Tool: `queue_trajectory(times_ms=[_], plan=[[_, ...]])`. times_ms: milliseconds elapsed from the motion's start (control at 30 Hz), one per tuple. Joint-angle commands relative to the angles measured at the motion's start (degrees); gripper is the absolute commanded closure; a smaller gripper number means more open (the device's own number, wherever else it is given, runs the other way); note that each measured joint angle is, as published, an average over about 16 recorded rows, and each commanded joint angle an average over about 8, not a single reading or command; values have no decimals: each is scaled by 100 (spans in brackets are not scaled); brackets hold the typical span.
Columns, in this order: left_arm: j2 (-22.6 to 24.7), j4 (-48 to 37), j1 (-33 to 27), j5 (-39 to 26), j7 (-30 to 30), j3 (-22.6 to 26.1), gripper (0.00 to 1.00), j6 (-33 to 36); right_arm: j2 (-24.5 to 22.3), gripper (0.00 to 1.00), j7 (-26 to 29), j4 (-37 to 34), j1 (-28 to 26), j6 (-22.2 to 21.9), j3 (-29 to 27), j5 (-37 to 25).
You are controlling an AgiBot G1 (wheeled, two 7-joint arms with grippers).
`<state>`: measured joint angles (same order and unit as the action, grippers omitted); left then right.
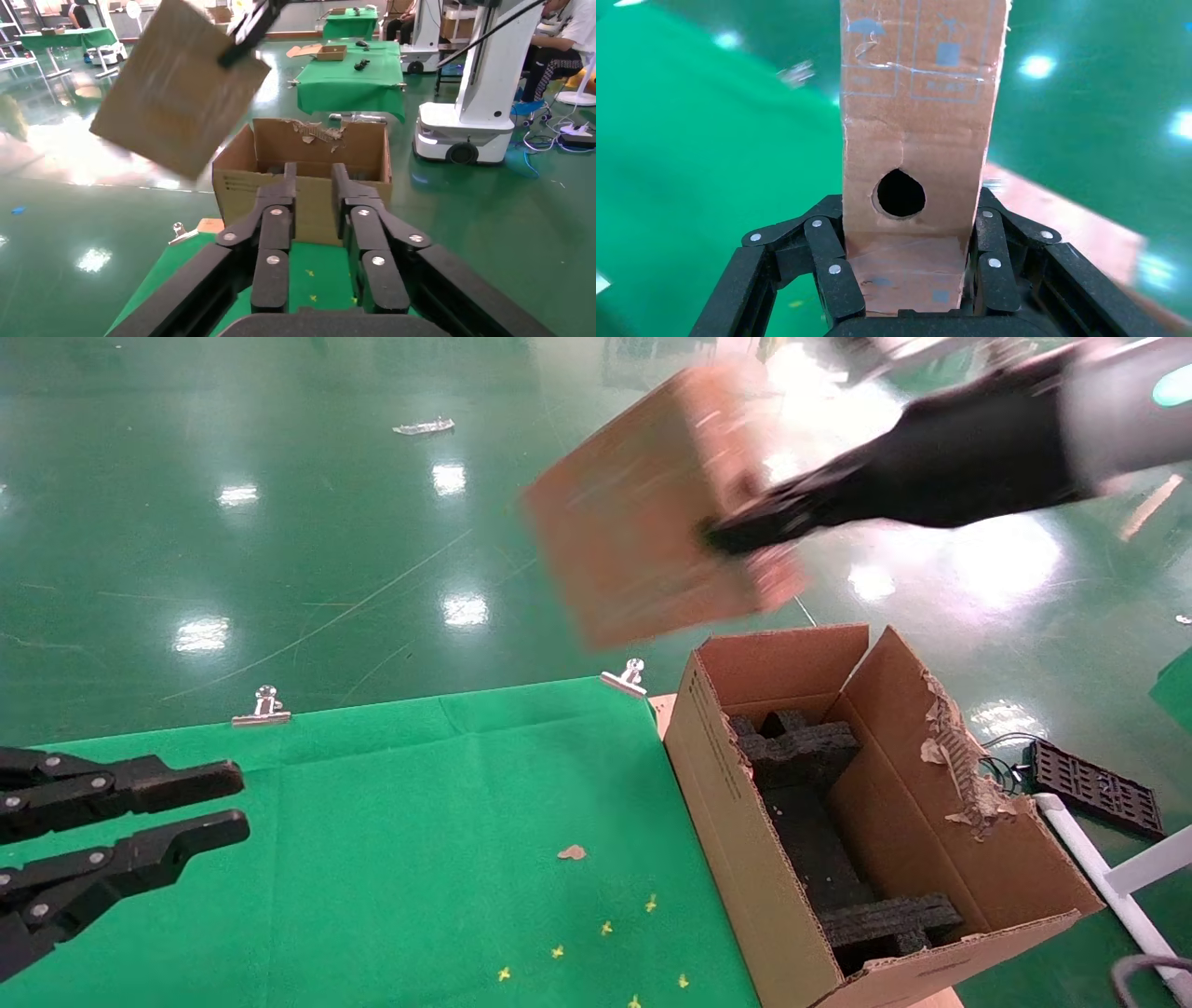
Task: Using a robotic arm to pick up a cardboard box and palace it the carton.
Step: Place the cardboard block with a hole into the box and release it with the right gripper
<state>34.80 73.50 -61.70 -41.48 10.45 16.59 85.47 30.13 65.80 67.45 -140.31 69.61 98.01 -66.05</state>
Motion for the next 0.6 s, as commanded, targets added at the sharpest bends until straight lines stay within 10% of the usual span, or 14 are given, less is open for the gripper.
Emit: queue_trajectory(times_ms=[33,500,600], plan=[[0,0,0,1,0,1,100,0,-251,100,-269,-157,-209,-29,-122,-71],[-2,0,-1,4,-3,6,100,-3,-1059,100,117,-684,-586,1145,426,-1442],[-3,0,-1,5,-3,7,73,-3,-1112,100,201,-822,-388,1149,552,-1465]])
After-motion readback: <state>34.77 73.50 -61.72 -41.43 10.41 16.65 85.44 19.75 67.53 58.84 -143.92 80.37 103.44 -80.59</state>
